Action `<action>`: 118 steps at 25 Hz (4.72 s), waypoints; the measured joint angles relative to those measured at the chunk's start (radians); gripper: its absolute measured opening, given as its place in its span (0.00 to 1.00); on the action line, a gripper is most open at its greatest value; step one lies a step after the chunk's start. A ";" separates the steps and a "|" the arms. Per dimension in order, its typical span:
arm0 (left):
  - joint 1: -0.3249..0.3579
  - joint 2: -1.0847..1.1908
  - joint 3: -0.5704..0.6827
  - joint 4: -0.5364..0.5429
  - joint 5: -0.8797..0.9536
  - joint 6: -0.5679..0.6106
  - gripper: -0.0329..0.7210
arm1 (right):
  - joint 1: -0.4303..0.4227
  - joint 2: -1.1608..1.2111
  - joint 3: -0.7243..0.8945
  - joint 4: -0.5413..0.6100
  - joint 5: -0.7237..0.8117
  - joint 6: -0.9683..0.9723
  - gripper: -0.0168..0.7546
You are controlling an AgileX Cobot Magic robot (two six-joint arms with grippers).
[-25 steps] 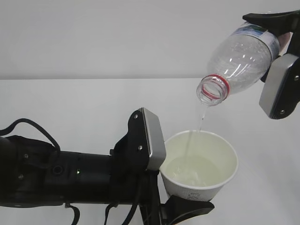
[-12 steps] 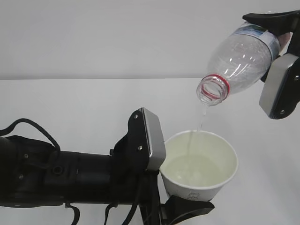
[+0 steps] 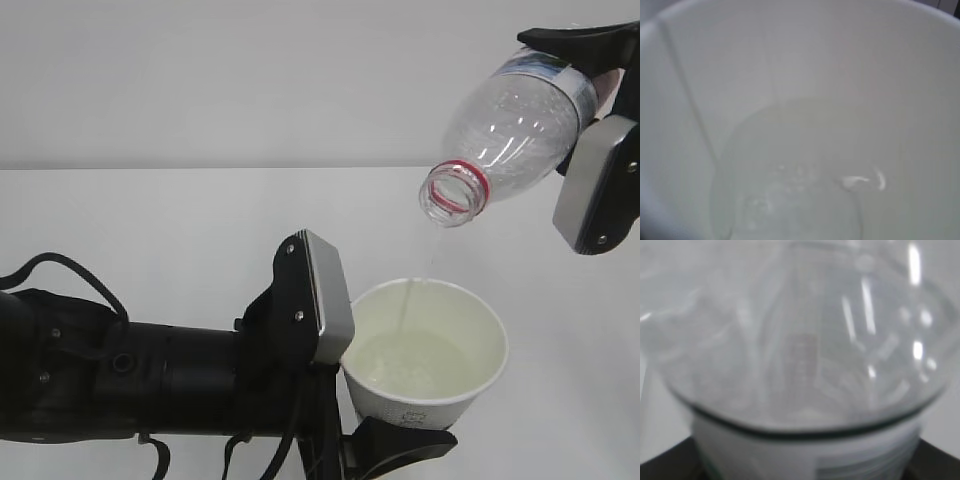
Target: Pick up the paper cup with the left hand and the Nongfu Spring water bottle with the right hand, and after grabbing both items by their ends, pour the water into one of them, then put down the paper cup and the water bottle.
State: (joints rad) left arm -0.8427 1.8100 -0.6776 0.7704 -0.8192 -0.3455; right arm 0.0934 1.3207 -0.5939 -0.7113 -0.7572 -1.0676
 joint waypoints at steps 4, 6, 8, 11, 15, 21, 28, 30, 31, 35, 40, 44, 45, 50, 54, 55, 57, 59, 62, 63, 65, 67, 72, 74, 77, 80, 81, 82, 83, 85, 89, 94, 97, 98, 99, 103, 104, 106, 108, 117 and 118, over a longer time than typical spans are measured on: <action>0.000 0.000 0.000 0.002 0.000 0.000 0.77 | 0.000 0.000 0.000 0.000 0.000 -0.004 0.60; 0.000 0.000 0.000 0.002 0.000 0.000 0.77 | 0.000 0.000 0.000 0.000 0.000 -0.006 0.60; 0.000 0.000 0.000 0.002 0.000 0.000 0.77 | 0.000 0.000 0.000 0.000 0.000 -0.006 0.60; 0.000 0.000 0.000 0.002 0.000 0.000 0.77 | 0.000 0.000 0.000 0.000 0.000 -0.007 0.60; 0.000 0.000 0.000 0.002 0.000 0.000 0.77 | 0.000 0.000 0.000 0.000 0.000 -0.009 0.60; 0.000 0.000 0.000 0.005 0.000 0.000 0.77 | 0.000 0.000 0.000 0.000 -0.002 -0.024 0.60; 0.000 0.000 0.000 0.006 0.000 0.000 0.77 | 0.000 0.000 0.000 0.000 -0.002 -0.031 0.60; 0.000 0.000 0.000 0.006 0.000 0.000 0.77 | 0.000 0.000 0.000 0.000 -0.002 -0.032 0.60; 0.000 0.000 0.000 0.006 0.000 0.000 0.77 | 0.000 0.000 0.000 0.000 -0.002 -0.032 0.60; 0.000 0.000 0.000 0.006 0.000 0.000 0.77 | 0.000 0.000 0.000 0.000 -0.004 -0.032 0.60; 0.000 0.000 0.000 0.007 0.000 0.000 0.77 | 0.000 0.000 0.000 0.000 -0.006 -0.033 0.60; 0.000 0.000 0.000 0.008 0.000 0.000 0.77 | 0.000 0.000 0.000 0.000 -0.006 -0.033 0.60; 0.000 0.000 0.000 0.008 0.000 0.000 0.77 | 0.000 0.000 0.000 0.000 -0.006 -0.024 0.60; 0.000 0.000 0.000 0.008 -0.009 0.000 0.77 | 0.000 0.000 0.000 0.000 -0.006 0.019 0.60; 0.000 0.000 0.000 0.008 -0.016 0.000 0.77 | 0.000 0.000 0.002 0.001 -0.006 0.062 0.60; 0.000 0.000 0.000 0.008 -0.016 0.000 0.77 | 0.000 0.000 0.004 0.001 -0.006 0.070 0.60; 0.000 0.000 0.000 0.008 -0.016 0.000 0.77 | 0.000 0.000 0.004 0.001 -0.007 0.098 0.60; 0.000 0.000 0.000 0.008 -0.016 0.000 0.77 | 0.000 0.000 0.004 0.003 -0.007 0.137 0.60; 0.000 0.000 0.000 0.009 -0.018 0.000 0.77 | 0.000 0.000 0.004 0.005 -0.007 0.215 0.60; 0.000 0.000 0.000 0.009 -0.018 0.000 0.77 | 0.000 0.000 0.004 0.005 -0.007 0.243 0.60; 0.000 0.000 0.000 0.009 -0.018 0.000 0.77 | 0.000 0.000 0.004 0.005 -0.007 0.299 0.60; 0.000 0.000 0.000 0.009 -0.018 0.000 0.77 | 0.000 0.000 0.004 0.007 -0.007 0.350 0.60; 0.000 0.000 0.000 0.009 -0.018 0.000 0.77 | 0.000 0.000 0.004 0.007 -0.007 0.453 0.60; 0.000 0.000 0.000 0.009 -0.018 0.000 0.77 | 0.000 0.000 0.004 0.007 -0.007 0.481 0.60; 0.000 0.000 0.000 0.009 -0.018 0.000 0.77 | 0.000 0.000 0.004 0.007 -0.007 0.529 0.60; 0.000 0.000 0.000 0.009 -0.018 0.000 0.77 | 0.000 0.000 0.004 0.007 -0.007 0.596 0.60; 0.000 0.000 0.000 0.009 -0.018 0.000 0.77 | 0.000 0.000 0.004 0.007 -0.007 0.616 0.60; 0.000 0.000 0.000 0.009 -0.018 0.000 0.77 | 0.000 0.000 0.004 0.008 -0.007 0.643 0.60; 0.000 0.000 0.000 0.009 -0.018 0.000 0.77 | 0.000 0.000 0.004 0.008 -0.007 0.668 0.60; 0.000 0.000 0.000 0.009 -0.018 0.000 0.77 | 0.000 0.000 0.004 0.008 -0.007 0.705 0.60; 0.000 0.000 0.000 0.009 -0.018 0.000 0.77 | 0.000 0.000 0.004 0.008 -0.015 0.773 0.60; 0.000 0.000 0.000 0.009 -0.018 0.000 0.77 | 0.000 0.000 0.004 0.008 -0.030 0.840 0.60; 0.000 0.000 0.000 0.009 -0.018 0.000 0.77 | 0.000 0.000 0.004 0.008 -0.031 0.879 0.60; 0.000 0.000 0.000 0.009 -0.018 0.000 0.77 | 0.000 0.000 0.004 0.008 -0.031 0.890 0.60; 0.000 0.000 0.000 0.009 -0.018 0.000 0.77 | 0.000 0.000 0.004 0.008 -0.031 0.904 0.60; 0.000 0.000 0.000 0.009 -0.018 0.000 0.77 | 0.000 0.000 0.004 0.013 -0.034 0.966 0.60; 0.000 0.000 0.000 0.009 -0.018 0.000 0.77 | 0.000 0.000 0.004 0.014 -0.034 0.988 0.60; 0.000 0.000 0.000 0.009 -0.018 0.000 0.77 | 0.000 0.000 0.004 0.016 -0.034 1.018 0.60; 0.000 0.000 0.000 0.009 -0.018 0.000 0.77 | 0.000 0.000 0.004 0.025 -0.034 1.036 0.60; 0.000 0.000 0.000 0.009 -0.018 0.000 0.77 | 0.002 0.000 0.033 0.187 -0.010 1.045 0.60; 0.000 0.000 0.000 0.009 -0.018 0.000 0.76 | 0.002 0.000 0.033 0.203 -0.004 1.045 0.60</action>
State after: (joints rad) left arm -0.8427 1.8100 -0.6776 0.7795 -0.8368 -0.3450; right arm 0.0956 1.3207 -0.5609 -0.5084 -0.7608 -0.0224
